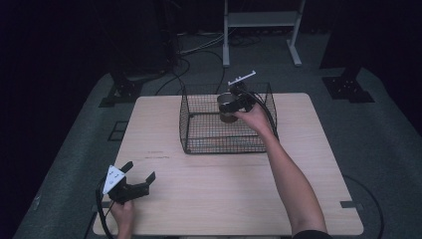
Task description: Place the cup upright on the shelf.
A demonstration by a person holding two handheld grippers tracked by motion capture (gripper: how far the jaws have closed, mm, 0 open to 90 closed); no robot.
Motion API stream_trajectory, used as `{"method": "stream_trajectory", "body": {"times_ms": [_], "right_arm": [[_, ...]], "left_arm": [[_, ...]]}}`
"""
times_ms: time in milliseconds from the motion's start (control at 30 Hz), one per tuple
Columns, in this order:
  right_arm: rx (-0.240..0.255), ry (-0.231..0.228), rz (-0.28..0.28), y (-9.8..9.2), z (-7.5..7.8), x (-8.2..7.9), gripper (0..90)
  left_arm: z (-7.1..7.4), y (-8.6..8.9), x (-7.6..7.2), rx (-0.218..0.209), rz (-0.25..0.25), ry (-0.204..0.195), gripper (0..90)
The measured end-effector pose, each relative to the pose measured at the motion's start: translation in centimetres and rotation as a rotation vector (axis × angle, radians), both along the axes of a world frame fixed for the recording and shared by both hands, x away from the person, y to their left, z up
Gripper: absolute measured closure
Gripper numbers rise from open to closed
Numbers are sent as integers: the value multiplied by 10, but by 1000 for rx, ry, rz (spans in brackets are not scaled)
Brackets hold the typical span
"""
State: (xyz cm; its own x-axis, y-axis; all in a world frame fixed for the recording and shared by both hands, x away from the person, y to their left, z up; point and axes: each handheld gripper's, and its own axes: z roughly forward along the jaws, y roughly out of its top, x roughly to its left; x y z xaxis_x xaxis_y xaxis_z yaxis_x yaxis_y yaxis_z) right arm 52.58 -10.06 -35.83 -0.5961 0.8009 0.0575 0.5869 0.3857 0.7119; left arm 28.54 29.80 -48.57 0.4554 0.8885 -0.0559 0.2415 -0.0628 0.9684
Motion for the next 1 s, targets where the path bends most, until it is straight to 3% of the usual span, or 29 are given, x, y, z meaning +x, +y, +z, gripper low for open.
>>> {"method": "stream_trajectory", "body": {"times_ms": [533, 1000], "right_arm": [[-23, 74, -18, -6, -23, 10, 178], [-48, 115, 5, 2, -38, 15, 177]], "left_arm": [[0, 0, 0, -1, -2, -1, 0], [0, 1, 0, -1, -3, -3, 0]]}}
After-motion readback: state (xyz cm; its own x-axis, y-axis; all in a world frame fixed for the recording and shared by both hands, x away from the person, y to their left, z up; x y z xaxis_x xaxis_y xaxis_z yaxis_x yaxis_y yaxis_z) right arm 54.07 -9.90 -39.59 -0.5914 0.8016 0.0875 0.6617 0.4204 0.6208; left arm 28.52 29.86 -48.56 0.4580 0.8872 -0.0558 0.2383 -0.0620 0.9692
